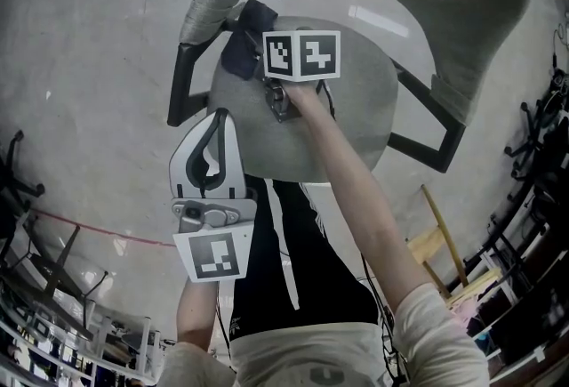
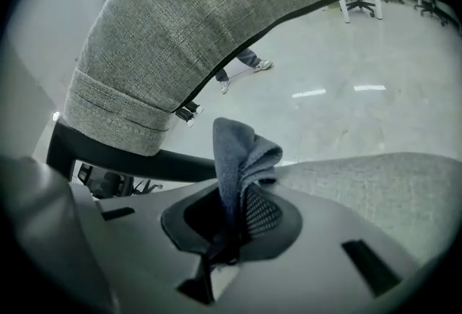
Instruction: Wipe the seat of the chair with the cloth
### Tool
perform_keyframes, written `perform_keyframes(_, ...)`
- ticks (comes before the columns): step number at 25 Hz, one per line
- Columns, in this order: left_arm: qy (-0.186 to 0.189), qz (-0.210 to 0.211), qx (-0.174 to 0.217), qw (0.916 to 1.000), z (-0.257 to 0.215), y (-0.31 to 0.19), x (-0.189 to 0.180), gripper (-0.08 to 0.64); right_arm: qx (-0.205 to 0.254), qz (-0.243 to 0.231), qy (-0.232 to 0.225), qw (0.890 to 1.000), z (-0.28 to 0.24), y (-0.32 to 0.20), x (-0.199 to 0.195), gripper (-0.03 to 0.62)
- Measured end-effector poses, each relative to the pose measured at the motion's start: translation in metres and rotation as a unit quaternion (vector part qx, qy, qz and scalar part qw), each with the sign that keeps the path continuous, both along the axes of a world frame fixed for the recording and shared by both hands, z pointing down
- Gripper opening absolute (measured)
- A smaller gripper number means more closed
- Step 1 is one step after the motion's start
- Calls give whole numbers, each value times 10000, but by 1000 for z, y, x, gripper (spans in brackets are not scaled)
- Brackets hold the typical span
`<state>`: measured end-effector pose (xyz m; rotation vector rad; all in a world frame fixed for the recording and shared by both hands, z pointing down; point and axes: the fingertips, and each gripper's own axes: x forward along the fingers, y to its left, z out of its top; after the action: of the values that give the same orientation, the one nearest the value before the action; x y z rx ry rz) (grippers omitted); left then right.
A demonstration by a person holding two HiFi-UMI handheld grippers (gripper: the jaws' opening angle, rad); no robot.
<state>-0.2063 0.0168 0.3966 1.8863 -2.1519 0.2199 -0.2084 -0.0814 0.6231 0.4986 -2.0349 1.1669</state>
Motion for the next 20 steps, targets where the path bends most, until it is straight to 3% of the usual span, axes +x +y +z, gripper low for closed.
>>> perform_keyframes(11,-35,357,38,9993,-9,-14,19,15,499,211,731,9959,-3,-30,96,49)
perform_keyframes(20,32,743,6,9972,-10,-29,48,15,1071,385,1571,9810,-4,-59,195,49)
